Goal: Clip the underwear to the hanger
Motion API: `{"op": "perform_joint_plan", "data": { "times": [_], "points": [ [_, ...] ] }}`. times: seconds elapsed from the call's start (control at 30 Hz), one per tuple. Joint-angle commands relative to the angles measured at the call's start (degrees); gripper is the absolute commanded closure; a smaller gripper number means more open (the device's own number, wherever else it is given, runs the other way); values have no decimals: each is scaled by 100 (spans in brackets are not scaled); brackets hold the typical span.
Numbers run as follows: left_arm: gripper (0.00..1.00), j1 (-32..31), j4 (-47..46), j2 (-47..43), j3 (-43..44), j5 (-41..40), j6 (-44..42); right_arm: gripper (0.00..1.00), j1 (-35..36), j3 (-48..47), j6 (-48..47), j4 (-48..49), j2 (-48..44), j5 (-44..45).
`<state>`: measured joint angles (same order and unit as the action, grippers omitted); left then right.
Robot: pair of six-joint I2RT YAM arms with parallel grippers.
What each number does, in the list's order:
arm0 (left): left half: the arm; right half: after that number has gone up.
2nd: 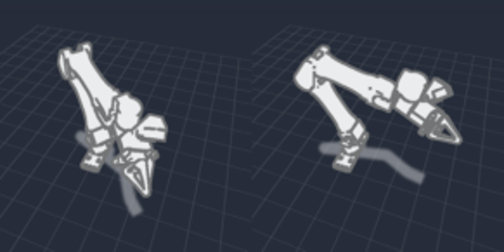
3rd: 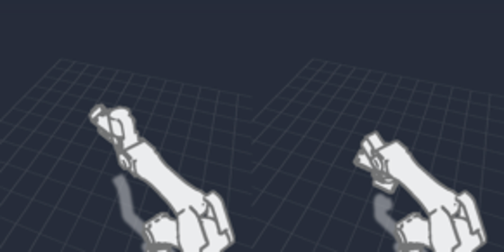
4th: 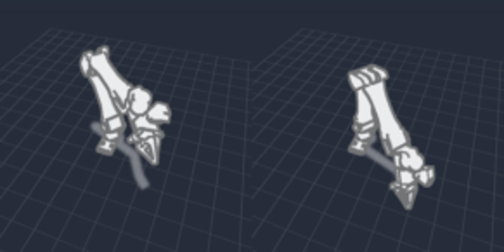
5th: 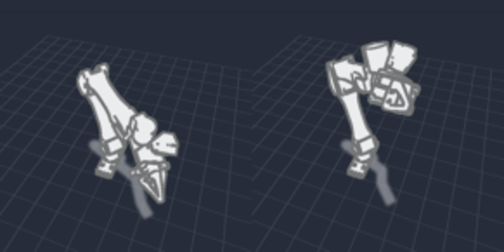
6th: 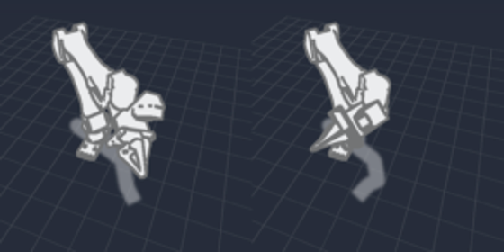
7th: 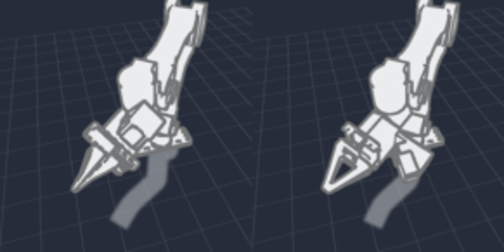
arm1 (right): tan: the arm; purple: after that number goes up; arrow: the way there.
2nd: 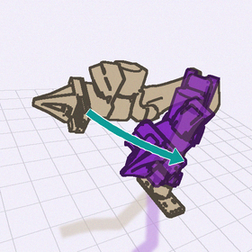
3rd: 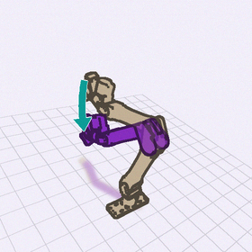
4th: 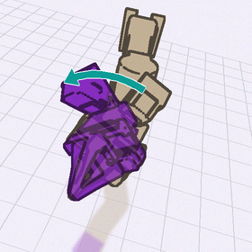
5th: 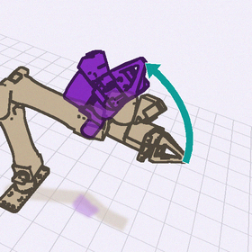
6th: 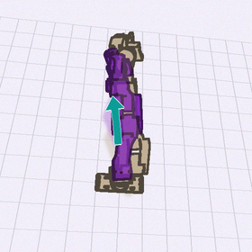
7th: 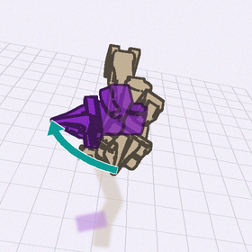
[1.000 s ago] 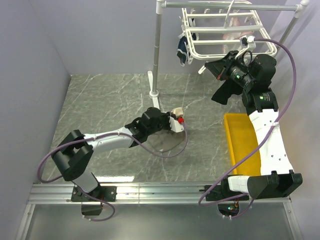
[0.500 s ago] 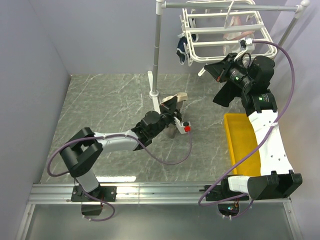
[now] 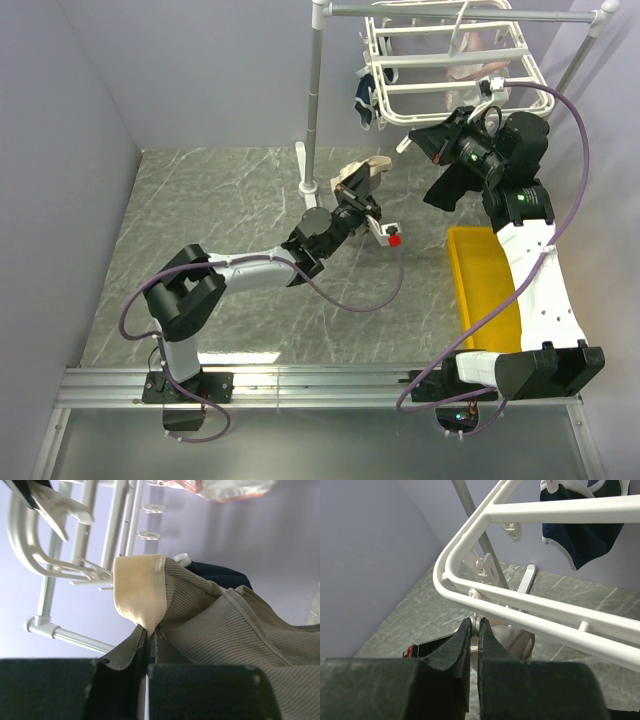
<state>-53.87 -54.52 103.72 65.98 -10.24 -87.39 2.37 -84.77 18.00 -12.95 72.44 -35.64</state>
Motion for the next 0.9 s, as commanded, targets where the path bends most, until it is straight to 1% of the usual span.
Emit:
{"op": "perform_joint_plan", "data": {
  "times": [0.0,0.33,0.67,0.87],
  "points": [
    [100,-71,-427,130,424,-4,-225,100,9,66,-51,-67,-125,-84],
    [100,-124,-217,280,926,66,-313,100,105,49,-287,-181,-90,21],
    [100,-177,-155,271,961,189,-401,100,307,22,-753,-375,-116,478],
    [100,-186,-120,298,996,207,-454,100,343,5,-859,-427,-99,698]
  ]
}}
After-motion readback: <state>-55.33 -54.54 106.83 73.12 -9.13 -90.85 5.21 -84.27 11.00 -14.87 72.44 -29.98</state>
